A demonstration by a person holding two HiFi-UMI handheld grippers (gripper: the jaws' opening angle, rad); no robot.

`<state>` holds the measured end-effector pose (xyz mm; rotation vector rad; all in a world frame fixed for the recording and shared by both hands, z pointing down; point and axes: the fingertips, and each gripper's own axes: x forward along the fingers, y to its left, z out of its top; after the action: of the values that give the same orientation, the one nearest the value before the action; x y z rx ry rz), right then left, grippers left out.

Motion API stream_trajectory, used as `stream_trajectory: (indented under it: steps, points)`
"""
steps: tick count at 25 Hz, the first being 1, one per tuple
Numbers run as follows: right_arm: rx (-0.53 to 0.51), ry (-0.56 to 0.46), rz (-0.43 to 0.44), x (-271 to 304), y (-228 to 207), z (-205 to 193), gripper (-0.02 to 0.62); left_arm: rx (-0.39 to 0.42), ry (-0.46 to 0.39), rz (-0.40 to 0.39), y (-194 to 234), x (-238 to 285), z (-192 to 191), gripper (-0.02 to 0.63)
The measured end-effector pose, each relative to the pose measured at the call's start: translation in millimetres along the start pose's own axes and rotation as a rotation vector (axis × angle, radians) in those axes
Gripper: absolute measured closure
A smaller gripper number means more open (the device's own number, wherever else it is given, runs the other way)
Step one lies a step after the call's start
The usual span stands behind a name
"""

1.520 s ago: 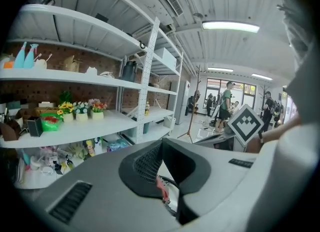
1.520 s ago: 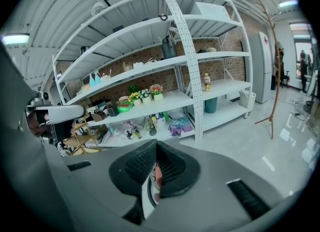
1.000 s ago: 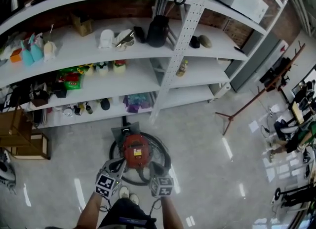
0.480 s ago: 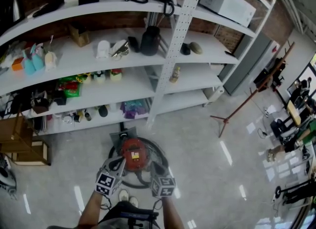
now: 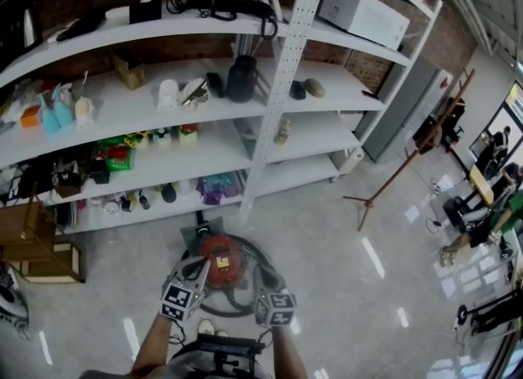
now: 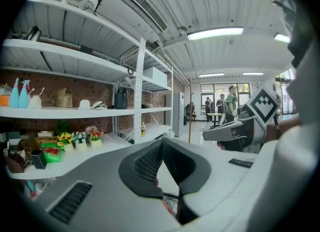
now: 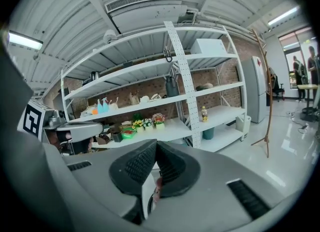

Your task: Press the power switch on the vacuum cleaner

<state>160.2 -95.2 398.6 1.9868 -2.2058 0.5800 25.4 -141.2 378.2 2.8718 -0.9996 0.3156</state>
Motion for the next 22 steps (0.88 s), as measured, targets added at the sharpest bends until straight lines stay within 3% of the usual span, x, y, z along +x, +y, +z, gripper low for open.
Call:
stream_trajectory:
  steps: [15, 22]
  points:
    - [-0.03, -0.103, -0.043, -27.1, 12.2, 34.6, 0.583, 0.042, -0.072, -0.014, 3.4, -9.7, 32.4, 0.598]
    - [-0.05, -0.11, -0.036, -38.5, 22.4, 33.0, 0.583, 0.047, -0.09, -0.024, -5.0, -14.9, 39.6, 0.598]
